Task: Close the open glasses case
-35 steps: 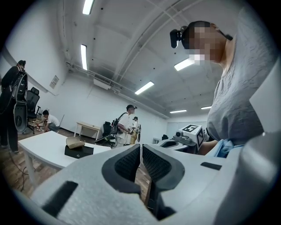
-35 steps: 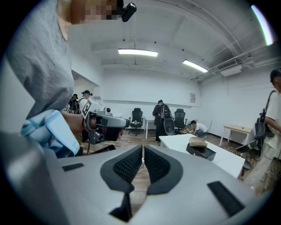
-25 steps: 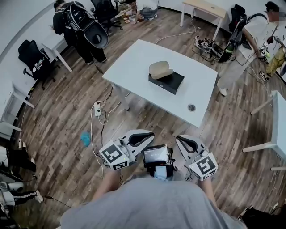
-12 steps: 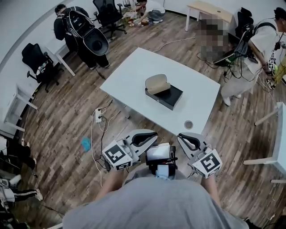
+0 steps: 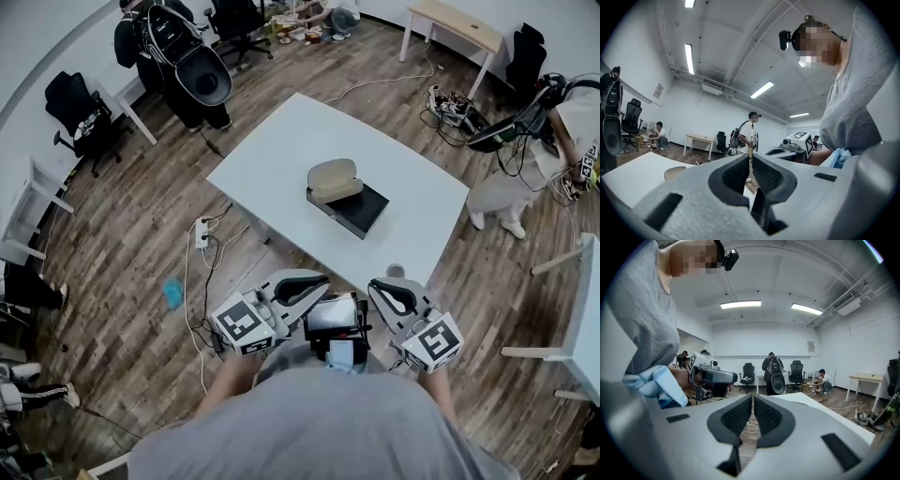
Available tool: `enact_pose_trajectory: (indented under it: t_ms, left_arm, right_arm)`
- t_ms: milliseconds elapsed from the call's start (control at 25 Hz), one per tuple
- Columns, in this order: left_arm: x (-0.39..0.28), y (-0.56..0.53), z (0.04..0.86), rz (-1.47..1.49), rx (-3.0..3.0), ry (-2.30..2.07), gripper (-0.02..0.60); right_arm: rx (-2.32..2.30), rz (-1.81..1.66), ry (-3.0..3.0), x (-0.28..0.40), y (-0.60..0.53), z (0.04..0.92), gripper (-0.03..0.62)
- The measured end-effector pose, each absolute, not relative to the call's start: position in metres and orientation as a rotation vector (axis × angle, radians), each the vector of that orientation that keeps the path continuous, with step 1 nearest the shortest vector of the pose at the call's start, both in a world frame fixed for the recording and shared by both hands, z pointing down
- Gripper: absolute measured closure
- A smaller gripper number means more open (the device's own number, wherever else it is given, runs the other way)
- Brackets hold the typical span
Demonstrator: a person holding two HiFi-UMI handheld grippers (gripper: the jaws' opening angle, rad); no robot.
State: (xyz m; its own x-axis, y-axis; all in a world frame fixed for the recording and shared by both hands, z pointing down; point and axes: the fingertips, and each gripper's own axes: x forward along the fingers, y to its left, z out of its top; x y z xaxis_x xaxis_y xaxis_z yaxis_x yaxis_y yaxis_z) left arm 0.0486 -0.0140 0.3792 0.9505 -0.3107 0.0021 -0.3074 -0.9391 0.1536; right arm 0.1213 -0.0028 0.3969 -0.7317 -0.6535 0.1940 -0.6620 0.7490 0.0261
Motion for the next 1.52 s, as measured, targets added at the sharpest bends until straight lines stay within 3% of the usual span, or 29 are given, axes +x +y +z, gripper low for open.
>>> enact_pose_trajectory:
  t_ms: [760, 1520]
  left_arm:
    - [0.028, -0.088, 0.404, 0.003, 2.903, -0.442, 0.551]
    - [0.024, -0.235, 0.416, 0.36, 3.065, -0.661, 0.549]
  right_arm:
    - [1.057, 0.108, -2.687, 0.105, -0.071, 0.405, 0.562]
    - [0.983, -0.072, -2.568, 0.112, -0.234, 0.399, 0.558]
